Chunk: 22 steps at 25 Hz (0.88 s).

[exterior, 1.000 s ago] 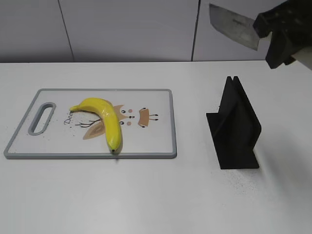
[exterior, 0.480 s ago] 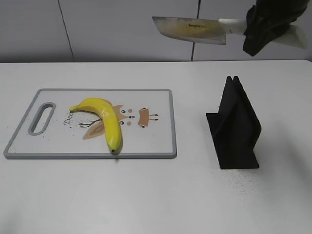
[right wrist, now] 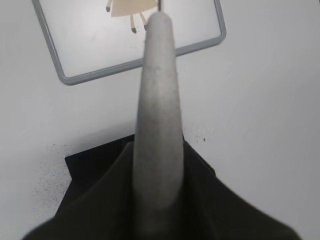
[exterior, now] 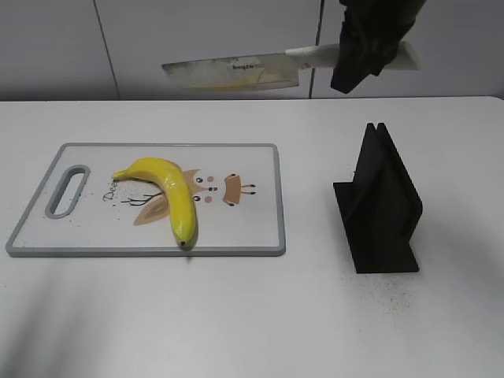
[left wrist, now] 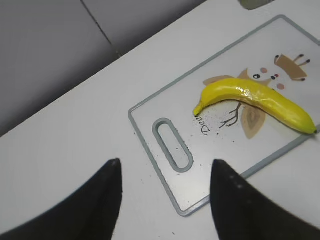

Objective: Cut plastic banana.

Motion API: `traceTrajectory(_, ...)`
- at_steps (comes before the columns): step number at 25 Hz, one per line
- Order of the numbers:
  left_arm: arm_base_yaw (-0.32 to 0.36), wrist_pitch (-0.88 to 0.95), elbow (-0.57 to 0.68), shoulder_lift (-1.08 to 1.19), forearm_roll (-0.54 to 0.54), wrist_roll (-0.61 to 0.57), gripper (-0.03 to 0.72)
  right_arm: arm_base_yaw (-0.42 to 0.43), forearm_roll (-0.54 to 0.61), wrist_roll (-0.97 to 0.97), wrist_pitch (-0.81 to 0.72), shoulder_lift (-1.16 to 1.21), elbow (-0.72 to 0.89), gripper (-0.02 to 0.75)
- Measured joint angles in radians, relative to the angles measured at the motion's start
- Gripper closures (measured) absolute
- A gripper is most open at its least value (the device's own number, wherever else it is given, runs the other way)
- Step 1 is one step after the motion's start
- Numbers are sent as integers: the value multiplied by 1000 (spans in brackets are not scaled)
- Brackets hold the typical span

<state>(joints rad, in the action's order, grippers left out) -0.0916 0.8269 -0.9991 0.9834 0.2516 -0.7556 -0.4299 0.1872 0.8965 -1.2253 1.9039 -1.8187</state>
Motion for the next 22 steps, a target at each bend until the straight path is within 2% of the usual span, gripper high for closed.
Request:
traceTrajectory(7, -123, 107, -221, 278, 13, -281, 160, 0, 118, 222, 1, 91, -76, 574)
traceTrajectory(9, -154, 125, -272, 350, 15, -325, 160, 0, 151, 266, 1, 107, -90, 574)
traceTrajectory(16, -198, 172, -416, 571, 20, -377, 160, 0, 193, 357, 2, 168, -108, 574)
traceTrajectory(22, -208, 196, -439, 689, 24, -401, 161, 0, 289, 392, 20, 219, -113, 574)
